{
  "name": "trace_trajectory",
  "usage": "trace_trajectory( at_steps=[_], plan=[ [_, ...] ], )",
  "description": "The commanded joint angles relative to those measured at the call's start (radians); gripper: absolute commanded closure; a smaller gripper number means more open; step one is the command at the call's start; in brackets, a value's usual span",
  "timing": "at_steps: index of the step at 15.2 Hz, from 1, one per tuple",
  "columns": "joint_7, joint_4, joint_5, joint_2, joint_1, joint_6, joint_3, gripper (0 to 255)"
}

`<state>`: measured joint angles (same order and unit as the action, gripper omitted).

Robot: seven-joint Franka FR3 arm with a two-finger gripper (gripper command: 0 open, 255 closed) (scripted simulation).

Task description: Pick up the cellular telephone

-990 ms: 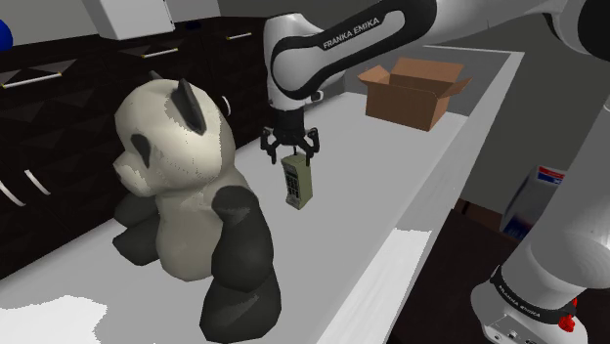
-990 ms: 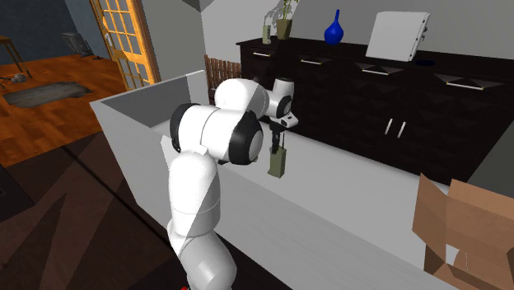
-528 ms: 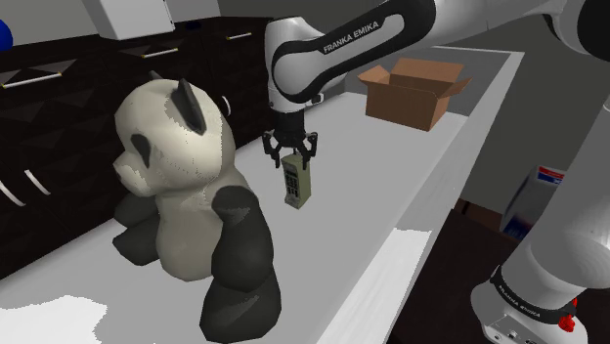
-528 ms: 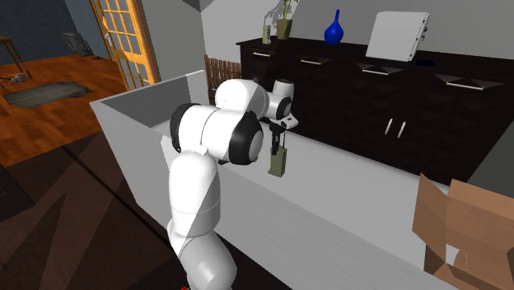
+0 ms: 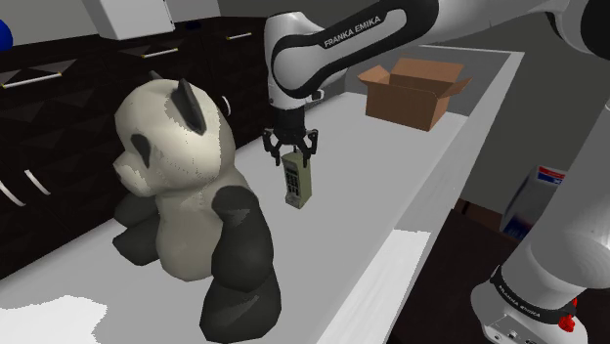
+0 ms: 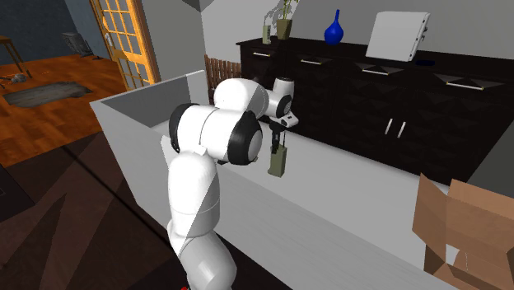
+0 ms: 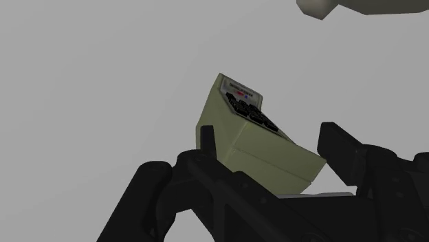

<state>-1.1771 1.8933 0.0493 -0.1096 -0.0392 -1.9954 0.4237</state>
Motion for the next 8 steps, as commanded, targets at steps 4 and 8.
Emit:
trace_trajectory(
  at_steps=[4,8],
  plan=[
    [-0.001,-0.052,0.005,0.015,-0.001,0.066,0.0,255],
    [-0.002,-0.096,0.008,0.024,-0.002,0.118,0.0,255]
  ],
)
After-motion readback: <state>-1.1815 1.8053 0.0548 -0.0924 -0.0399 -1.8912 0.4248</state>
